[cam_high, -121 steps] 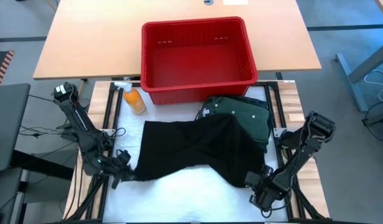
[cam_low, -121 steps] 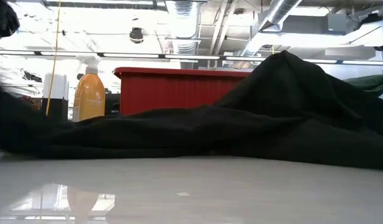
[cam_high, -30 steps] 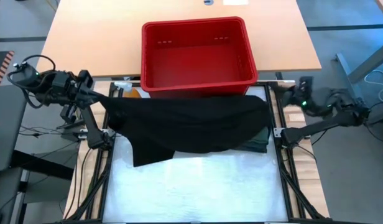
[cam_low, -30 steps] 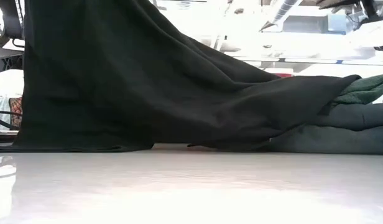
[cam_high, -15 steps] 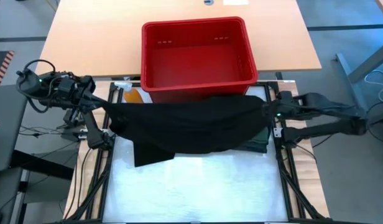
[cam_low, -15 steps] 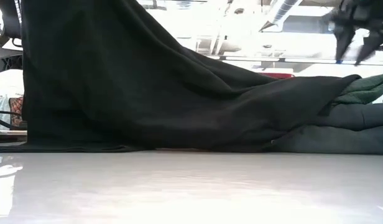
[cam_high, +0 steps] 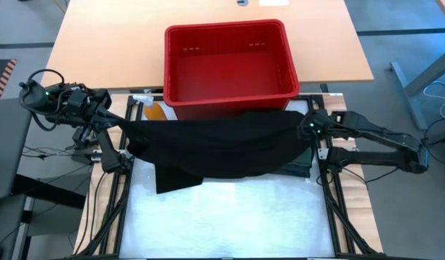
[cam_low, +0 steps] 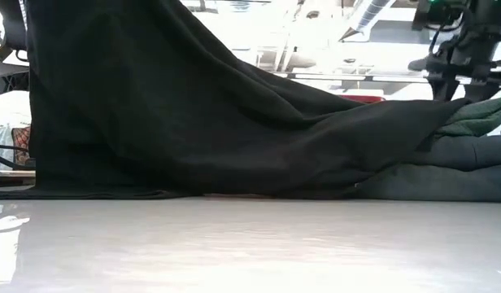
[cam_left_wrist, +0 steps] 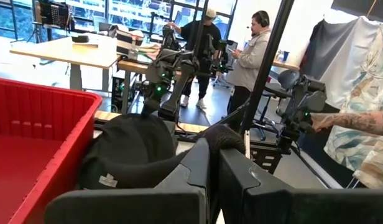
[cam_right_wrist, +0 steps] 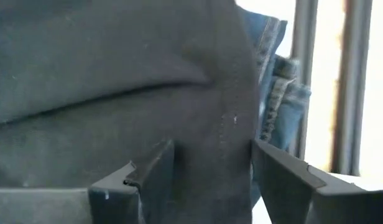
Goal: Fold laundry
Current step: Fold the black shirt
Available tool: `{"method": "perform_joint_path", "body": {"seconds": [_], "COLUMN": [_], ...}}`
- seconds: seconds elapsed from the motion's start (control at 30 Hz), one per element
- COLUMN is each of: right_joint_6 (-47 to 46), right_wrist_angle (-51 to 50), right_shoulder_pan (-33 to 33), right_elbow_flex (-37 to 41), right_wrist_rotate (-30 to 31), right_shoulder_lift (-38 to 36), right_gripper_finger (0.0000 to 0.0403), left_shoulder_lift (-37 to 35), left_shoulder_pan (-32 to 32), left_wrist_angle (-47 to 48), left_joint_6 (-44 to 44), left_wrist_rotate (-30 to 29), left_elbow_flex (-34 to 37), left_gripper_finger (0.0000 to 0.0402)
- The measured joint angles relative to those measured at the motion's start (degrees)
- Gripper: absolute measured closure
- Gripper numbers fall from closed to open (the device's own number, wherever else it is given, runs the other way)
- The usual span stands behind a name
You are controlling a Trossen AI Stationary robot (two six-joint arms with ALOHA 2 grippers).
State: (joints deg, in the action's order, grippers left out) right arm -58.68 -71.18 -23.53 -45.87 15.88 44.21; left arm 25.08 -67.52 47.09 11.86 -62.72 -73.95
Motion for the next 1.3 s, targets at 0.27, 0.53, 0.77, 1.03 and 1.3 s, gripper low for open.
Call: {"method": "perform_joint_path", "body": {"seconds": [0.27,0.53,0.77,1.03,1.3], "right_joint_6": [4.1,8.0,9.8,11.2,11.1], "right_wrist_angle": [6.1,6.0,5.7,5.5,1.8], "right_shoulder_pan": [-1.6,0.2,0.3,0.5,2.8], "right_elbow_flex": [1.7,-4.0,-12.9,-26.3,-40.4], "right_wrist_rotate": [-1.6,-1.5,-1.2,-5.4,-3.6], "right_shoulder_lift": [0.0,0.0,0.0,-1.8,-11.5], "right_gripper_finger": [0.0246,0.0380,0.0370,0.0379,0.0379], "left_shoulder_lift": [0.0,0.0,0.0,0.5,0.8], "left_shoulder_pan": [0.0,0.0,0.0,0.0,0.0], "left_wrist_angle": [0.0,0.0,-0.5,-17.8,-23.7], "left_joint_6": [1.5,1.5,1.5,-8.1,-18.3], "left_wrist_rotate": [-0.1,-0.8,-1.7,4.6,13.9], "left_elbow_flex": [0.0,0.0,0.0,0.0,-0.5], "left_gripper_finger": [0.0401,0.0401,0.0402,0.0401,0.0402]}}
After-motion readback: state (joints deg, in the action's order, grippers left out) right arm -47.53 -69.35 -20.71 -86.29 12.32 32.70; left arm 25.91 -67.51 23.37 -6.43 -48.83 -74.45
